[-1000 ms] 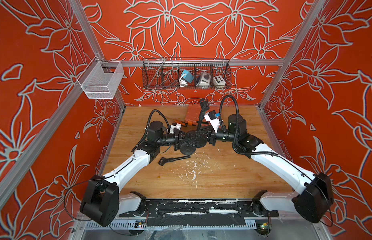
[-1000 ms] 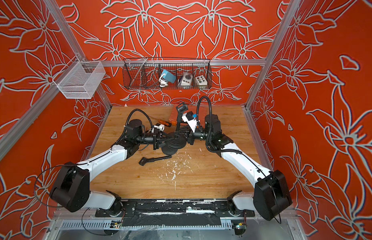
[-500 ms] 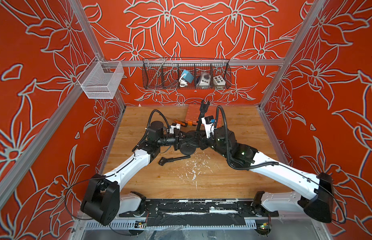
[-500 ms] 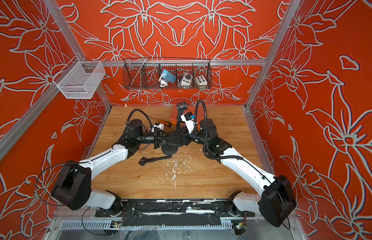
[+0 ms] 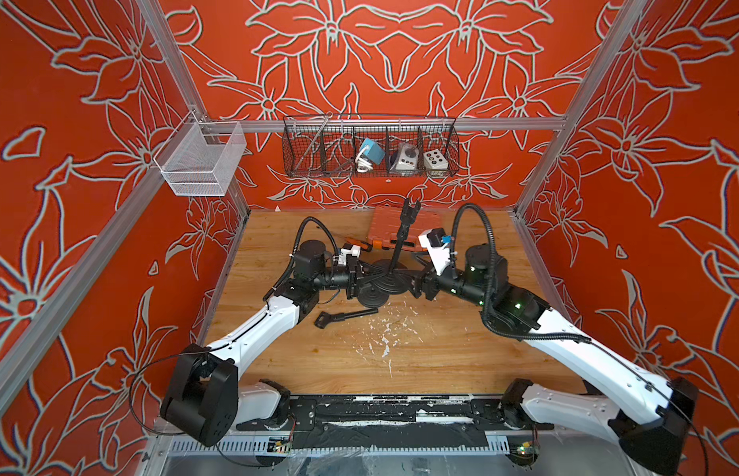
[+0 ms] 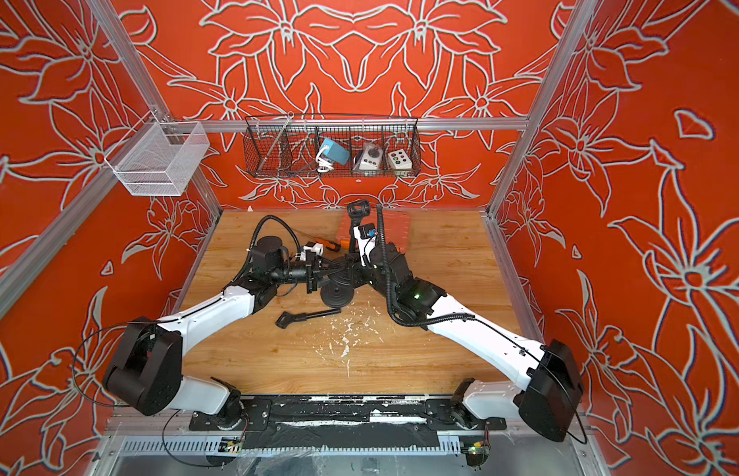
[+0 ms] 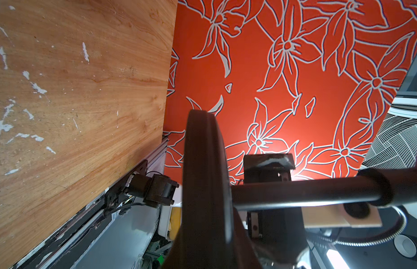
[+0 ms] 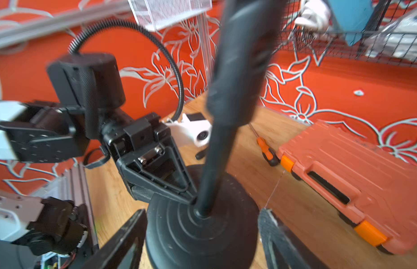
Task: Assemble a microphone stand
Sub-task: Screw the microphone stand pole into the microphone stand base.
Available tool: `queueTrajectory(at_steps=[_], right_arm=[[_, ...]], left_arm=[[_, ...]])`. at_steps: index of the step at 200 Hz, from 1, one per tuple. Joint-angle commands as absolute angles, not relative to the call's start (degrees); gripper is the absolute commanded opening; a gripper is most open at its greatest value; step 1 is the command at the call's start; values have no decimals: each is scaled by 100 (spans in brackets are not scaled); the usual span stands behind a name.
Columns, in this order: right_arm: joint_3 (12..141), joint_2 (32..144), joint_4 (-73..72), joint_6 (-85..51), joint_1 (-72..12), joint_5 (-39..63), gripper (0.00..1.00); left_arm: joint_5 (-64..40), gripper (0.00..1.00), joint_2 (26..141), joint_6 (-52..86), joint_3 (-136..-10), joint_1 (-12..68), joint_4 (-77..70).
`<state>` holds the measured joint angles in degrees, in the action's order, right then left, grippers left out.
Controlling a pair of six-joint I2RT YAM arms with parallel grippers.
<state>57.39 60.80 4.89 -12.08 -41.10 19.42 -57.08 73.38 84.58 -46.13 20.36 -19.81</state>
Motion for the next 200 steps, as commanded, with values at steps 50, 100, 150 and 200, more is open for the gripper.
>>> queueTrajectory(at_steps=[50,100,150,200], right_arm=[[5884,6750,238,-687,-3044,4932,67],[6029,7065,152,-221,-3009,5194,67],[6047,7304,-587,-628,-3021,5228,56],[6015,7472,-874,-1142,-3024,5025,41]], left_arm=[[-6202,0,7372,8384,-4834,2065,-2555],[-6310,0,7491,8332,-4850,2062,-2607],[-6391,0,7712,8328,-5005,2104,-2622],[-6355,0,7753,8332,-5049,2126,-2642]])
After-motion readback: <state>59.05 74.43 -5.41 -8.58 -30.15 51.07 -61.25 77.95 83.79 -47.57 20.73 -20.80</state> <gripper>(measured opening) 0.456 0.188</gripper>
